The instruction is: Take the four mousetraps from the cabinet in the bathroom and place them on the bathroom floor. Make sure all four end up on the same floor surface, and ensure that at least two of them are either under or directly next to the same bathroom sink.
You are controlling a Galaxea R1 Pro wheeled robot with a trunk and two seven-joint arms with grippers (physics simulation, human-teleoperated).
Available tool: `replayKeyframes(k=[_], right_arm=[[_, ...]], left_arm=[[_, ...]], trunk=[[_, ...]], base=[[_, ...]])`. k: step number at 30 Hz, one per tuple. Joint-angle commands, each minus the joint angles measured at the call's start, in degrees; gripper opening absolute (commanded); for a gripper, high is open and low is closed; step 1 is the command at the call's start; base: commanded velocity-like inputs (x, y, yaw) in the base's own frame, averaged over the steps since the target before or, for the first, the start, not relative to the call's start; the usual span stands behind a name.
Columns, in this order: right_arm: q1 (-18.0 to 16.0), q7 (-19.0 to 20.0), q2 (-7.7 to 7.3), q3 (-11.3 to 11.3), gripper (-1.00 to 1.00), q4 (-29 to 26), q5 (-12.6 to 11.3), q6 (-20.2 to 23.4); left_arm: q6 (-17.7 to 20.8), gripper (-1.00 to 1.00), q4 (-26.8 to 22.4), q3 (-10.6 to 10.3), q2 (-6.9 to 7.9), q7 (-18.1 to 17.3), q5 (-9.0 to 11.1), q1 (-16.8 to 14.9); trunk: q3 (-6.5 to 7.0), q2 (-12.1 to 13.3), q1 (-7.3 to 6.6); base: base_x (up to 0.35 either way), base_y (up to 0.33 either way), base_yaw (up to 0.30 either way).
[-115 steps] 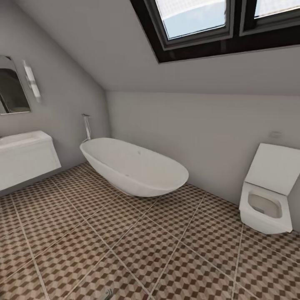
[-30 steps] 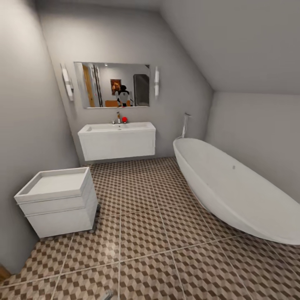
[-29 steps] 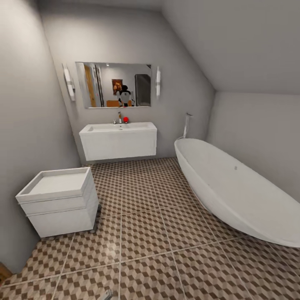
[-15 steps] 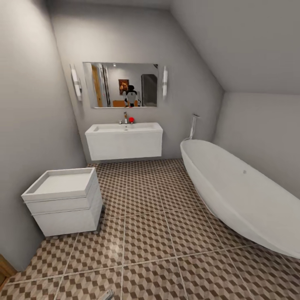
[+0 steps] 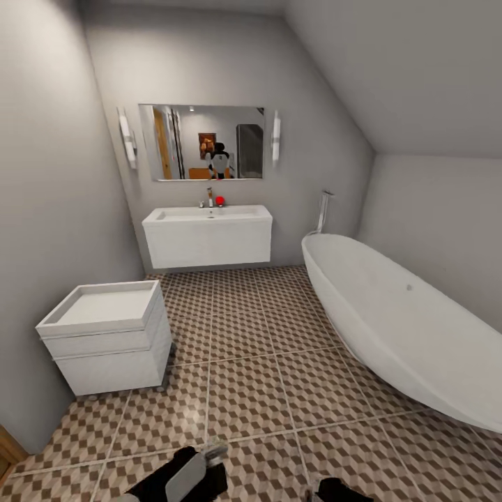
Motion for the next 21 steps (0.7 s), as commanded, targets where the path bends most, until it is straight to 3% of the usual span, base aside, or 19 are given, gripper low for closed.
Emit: replayKeyframes(k=[1, 2, 4, 8, 12, 13, 15, 18, 21], right_arm=[[-2.18, -0.31, 1.33, 0.44, -1.00, 0.67, -0.67, 1.60], [-3.14, -0.36, 1.93, 0.43, -1.00, 0.91, -0.66, 2.21], [-8.12, -0.99, 2.18, 0.42, -1.00, 1.52, -0.63, 4.53], [-15.30, -1.49, 2.18, 0.36, -1.00, 1.74, -0.62, 8.08], [-20.26, -1.59, 2.18, 0.28, -1.00, 1.76, -0.68, 9.18], [-21.02, -1.60, 2.18, 0.25, -1.00, 1.76, -0.69, 9.28], [-21.82, -1.61, 2.18, 0.21, -1.00, 1.76, -0.69, 9.23], [-22.23, -1.61, 2.18, 0.23, -1.00, 1.75, -0.64, 7.60], [-22.41, -1.25, 2.18, 0.22, -1.00, 1.75, -0.62, 5.36]], left_arm=[[3.21, -1.00, -2.23, -0.19, 0.59, 2.85, 0.37, -2.31], [4.72, -1.00, -2.85, -0.03, 0.80, 3.63, 0.30, -3.48], [9.26, -1.00, -3.34, 1.02, 1.79, 5.60, 0.12, -9.09], [10.60, -1.00, -2.97, 1.82, 2.97, 5.28, -0.04, -14.51], [8.42, -1.00, -3.63, 2.04, 2.47, 4.50, -0.69, -16.68], [7.35, -1.00, -3.79, 2.07, 1.92, 4.40, -1.60, -17.22], [5.49, -1.00, -3.90, 2.07, 0.75, 3.85, -5.27, -17.92], [4.82, -1.00, -3.63, 2.03, -0.01, -1.18, -11.52, -18.27], [6.24, -1.00, -3.56, 2.02, -0.02, -6.35, -14.12, -18.37]], trunk=[[-0.08, -0.04, 0.00], [-0.08, -0.04, 0.00], [-0.08, -0.04, 0.00], [-0.08, -0.04, 0.00], [-0.08, -0.04, 0.00], [-0.08, -0.04, 0.00], [-0.08, -0.04, 0.00], [-0.08, -0.04, 0.00], [-0.08, -0.04, 0.00]], base=[[0.000, 0.000, 0.000], [0.000, 0.000, 0.000], [0.000, 0.000, 0.000], [0.000, 0.000, 0.000], [0.000, 0.000, 0.000], [0.000, 0.000, 0.000], [0.000, 0.000, 0.000], [0.000, 0.000, 0.000], [0.000, 0.000, 0.000]])
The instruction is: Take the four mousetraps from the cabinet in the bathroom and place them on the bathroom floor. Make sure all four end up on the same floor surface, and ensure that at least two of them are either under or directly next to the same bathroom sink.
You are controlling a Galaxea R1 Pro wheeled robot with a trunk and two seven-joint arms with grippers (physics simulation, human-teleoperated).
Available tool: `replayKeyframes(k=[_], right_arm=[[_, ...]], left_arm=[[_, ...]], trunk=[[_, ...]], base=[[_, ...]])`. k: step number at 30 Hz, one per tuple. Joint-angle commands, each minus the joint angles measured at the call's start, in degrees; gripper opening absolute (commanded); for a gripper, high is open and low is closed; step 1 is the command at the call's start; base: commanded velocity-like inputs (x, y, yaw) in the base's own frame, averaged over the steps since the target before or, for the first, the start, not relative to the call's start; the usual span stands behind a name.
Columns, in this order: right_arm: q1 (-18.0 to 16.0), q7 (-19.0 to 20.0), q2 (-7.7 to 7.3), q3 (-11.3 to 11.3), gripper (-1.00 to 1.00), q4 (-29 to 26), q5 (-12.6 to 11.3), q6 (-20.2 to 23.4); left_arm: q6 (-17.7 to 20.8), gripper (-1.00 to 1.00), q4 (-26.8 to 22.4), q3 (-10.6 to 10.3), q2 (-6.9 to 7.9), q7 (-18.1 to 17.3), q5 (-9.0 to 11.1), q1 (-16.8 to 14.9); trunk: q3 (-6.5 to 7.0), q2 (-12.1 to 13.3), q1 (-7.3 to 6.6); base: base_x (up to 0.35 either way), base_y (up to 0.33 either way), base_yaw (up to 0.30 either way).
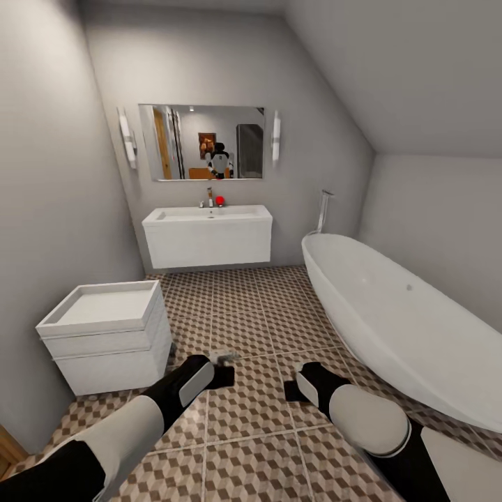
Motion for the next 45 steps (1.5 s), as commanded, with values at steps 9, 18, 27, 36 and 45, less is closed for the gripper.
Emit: replayKeyframes(k=[9, 18, 27, 36, 45], right_arm=[[0.00, 0.42, 0.04, 0.44, -1.00, -0.09, -0.62, -4.55], [-0.01, 0.53, 0.04, 0.45, -1.00, -0.10, -0.68, -5.15], [-0.01, 0.52, 0.04, 0.45, -1.00, -0.10, -0.67, -5.16], [-0.02, 0.52, 0.04, 0.45, -1.00, -0.10, -0.67, -5.16], [0.00, 0.51, 0.04, 0.45, -1.00, -0.10, -0.68, -6.80]], left_arm=[[2.30, -1.00, -0.30, -0.30, -0.14, 0.85, -0.44, -0.10], [0.20, -1.00, -0.50, -0.28, -0.29, 0.99, -0.49, -0.10], [-2.11, -1.00, -0.51, -0.28, -0.55, 0.99, -0.57, -0.10], [-3.07, -1.00, -0.54, -0.28, -0.60, 1.01, -0.58, -0.10], [-4.42, -1.00, -0.42, -0.28, -1.07, 1.02, -0.58, -0.10]], trunk=[[-0.07, -0.04, 0.00], [-0.07, -0.04, 0.00], [-0.07, -0.04, 0.00], [-1.50, -3.25, 1.76], [-3.12, -6.86, 3.74]], base=[[0.000, 0.000, 0.000], [0.000, 0.000, 0.000], [0.000, 0.000, 0.000], [0.000, 0.000, 0.000], [0.000, 0.000, 0.000]])
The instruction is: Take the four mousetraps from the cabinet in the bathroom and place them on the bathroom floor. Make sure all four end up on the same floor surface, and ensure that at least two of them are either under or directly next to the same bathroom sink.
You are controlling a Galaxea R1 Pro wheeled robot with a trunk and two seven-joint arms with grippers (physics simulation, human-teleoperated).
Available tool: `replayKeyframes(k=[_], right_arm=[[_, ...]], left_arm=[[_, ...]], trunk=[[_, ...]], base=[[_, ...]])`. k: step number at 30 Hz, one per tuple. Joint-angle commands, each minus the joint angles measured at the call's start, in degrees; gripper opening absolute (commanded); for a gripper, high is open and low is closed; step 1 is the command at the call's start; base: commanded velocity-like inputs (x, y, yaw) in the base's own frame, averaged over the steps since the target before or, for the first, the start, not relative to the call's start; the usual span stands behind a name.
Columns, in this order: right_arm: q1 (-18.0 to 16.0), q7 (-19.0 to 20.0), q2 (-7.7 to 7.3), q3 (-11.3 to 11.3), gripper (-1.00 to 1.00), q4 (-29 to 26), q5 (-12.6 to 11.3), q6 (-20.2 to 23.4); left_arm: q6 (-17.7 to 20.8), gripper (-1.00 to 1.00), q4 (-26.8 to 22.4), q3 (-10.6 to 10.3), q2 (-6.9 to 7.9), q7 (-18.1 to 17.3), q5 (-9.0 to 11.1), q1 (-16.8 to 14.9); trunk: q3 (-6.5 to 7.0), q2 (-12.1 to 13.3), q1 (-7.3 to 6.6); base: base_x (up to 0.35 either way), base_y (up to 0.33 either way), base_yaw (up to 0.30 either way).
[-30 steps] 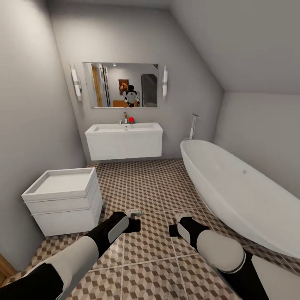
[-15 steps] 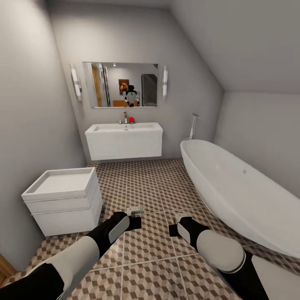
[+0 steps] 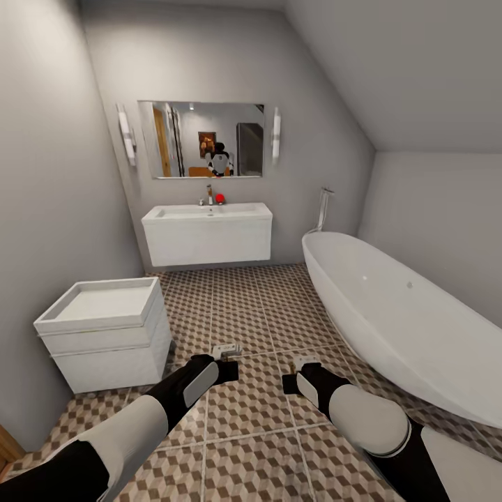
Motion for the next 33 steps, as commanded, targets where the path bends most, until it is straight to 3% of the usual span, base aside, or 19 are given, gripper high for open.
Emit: replayKeyframes(k=[1, 26, 33], right_arm=[[-0.03, -0.20, 0.04, 0.49, -1.00, 0.09, -0.64, 0.25], [-0.03, -0.21, 0.04, 0.49, -1.00, 0.09, -0.63, 0.22], [-0.03, -0.19, 0.04, 0.57, -1.00, 0.09, -0.63, 0.89]], left_arm=[[0.03, -1.00, -0.10, -0.38, 0.01, 0.52, 0.59, -0.07], [-0.58, -1.00, -0.05, -0.47, -2.27, 0.58, -2.98, -0.07], [-0.79, -1.00, 0.13, -0.39, -2.50, 0.58, -3.02, -0.07]], trunk=[[-0.25, -0.46, 0.23], [-4.74, -10.48, 5.72], [-5.99, -13.29, 7.25]], base=[[0.000, 0.000, 0.000], [0.000, 0.000, 0.000], [0.000, 0.000, 0.000]])
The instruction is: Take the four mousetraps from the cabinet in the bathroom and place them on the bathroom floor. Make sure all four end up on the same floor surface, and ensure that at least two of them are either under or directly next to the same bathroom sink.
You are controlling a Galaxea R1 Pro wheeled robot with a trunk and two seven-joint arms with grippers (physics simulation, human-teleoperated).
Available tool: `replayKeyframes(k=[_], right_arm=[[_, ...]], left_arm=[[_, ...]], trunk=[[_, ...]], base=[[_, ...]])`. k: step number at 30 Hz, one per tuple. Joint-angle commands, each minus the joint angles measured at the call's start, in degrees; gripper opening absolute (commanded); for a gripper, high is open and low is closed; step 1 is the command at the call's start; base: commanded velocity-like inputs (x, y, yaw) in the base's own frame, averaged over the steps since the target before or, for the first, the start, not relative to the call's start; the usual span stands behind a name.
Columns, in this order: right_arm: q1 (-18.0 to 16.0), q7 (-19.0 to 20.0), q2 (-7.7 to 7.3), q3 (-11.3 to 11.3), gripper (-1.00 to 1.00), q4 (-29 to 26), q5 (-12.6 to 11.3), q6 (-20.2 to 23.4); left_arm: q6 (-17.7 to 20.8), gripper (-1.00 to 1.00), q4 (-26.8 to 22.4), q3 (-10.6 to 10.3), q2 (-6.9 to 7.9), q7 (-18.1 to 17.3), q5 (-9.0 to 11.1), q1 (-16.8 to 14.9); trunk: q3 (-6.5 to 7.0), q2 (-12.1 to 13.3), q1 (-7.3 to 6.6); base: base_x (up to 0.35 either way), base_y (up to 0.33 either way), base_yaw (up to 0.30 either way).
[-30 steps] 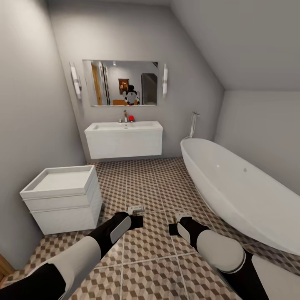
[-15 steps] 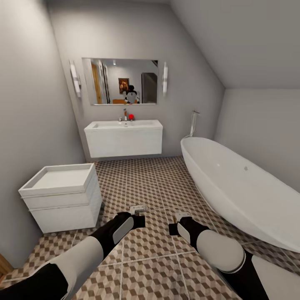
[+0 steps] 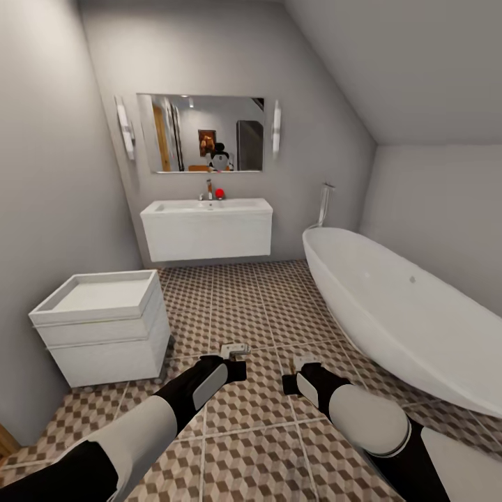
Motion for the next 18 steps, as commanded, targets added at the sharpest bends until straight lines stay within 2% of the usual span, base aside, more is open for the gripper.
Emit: replayKeyframes(k=[1, 7, 12, 18], right_arm=[[-0.03, -0.20, 0.04, 0.50, -1.00, 0.09, -0.62, 0.44], [-0.04, -0.84, 0.04, 0.71, -1.00, 0.09, -0.53, 3.55], [-0.03, -0.99, 0.04, 0.68, -1.00, 0.09, -0.56, 3.73], [-0.02, -0.98, 0.04, 0.68, -1.00, -0.06, -0.57, 3.11]], left_arm=[[0.05, -1.00, -0.13, -0.39, 0.07, 0.52, 0.57, -0.06], [0.09, -1.00, -0.16, -0.32, 0.27, 0.59, 0.57, -0.06], [0.12, -1.00, 0.20, -0.39, 0.58, 0.61, 0.57, -0.06], [-0.11, -1.00, 5.31, -0.38, 3.26, 0.35, 1.11, -0.06]], trunk=[[-0.24, -0.45, 0.22], [-1.32, -2.86, 1.54], [-2.22, -4.86, 2.64], [-3.30, -7.27, 3.96]], base=[[0.000, 0.000, 0.000], [0.000, 0.000, 0.000], [0.000, 0.000, 0.000], [0.000, 0.000, 0.000]])
